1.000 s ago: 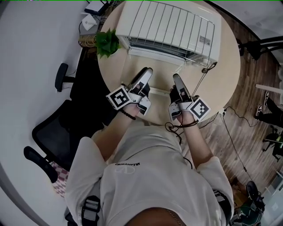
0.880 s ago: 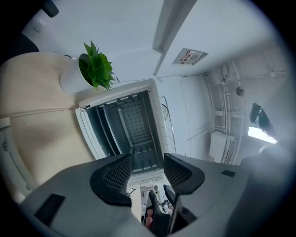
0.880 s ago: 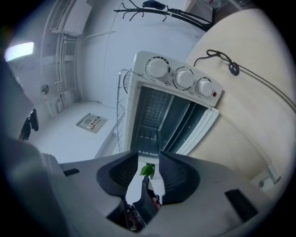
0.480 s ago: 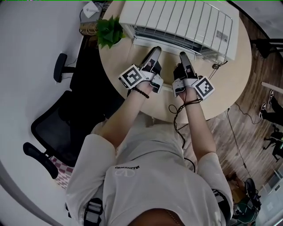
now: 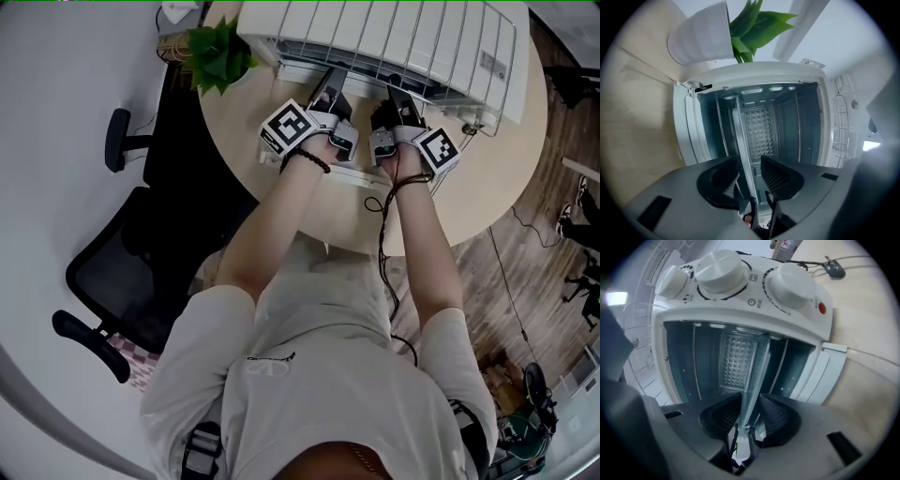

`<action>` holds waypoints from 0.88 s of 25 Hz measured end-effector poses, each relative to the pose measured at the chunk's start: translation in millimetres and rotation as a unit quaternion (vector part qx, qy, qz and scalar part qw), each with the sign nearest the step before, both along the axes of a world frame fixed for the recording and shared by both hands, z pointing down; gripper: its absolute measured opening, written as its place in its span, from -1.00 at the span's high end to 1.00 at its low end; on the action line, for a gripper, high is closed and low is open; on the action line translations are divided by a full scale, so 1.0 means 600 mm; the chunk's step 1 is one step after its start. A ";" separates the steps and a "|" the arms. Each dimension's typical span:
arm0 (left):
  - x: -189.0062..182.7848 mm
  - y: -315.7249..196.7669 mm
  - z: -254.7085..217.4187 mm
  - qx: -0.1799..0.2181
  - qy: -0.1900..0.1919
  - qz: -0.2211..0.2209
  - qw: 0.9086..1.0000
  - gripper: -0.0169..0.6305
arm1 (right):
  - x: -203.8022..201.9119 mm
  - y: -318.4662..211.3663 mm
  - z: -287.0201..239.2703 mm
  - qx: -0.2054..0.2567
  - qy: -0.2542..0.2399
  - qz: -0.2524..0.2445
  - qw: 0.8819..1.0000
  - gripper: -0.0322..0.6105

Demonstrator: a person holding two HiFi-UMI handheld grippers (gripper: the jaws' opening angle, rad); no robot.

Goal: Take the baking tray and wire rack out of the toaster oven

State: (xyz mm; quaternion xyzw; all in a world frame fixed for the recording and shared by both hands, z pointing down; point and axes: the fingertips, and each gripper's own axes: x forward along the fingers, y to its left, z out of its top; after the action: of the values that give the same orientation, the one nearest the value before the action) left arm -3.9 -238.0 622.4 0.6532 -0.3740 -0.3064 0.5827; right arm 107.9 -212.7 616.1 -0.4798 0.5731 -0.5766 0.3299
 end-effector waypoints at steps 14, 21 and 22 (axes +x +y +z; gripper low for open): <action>0.014 -0.061 0.016 -0.007 0.034 -0.017 0.999 0.56 | 0.044 -0.054 0.026 0.000 -0.011 0.062 0.998 0.51; 0.013 -0.066 0.015 0.005 0.063 -0.023 0.998 0.78 | 0.040 -0.046 0.045 -0.031 -0.036 0.078 0.996 0.69; 0.013 -0.066 0.013 0.009 0.064 -0.023 0.998 0.83 | 0.040 -0.051 0.039 -0.016 -0.037 0.077 0.996 0.70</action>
State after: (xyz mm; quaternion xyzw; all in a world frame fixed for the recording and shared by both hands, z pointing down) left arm 4.0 -277.4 630.1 0.6287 -0.3478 -0.3645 0.5924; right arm 131.7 -243.4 639.4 -0.5064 0.5123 -0.5760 0.3864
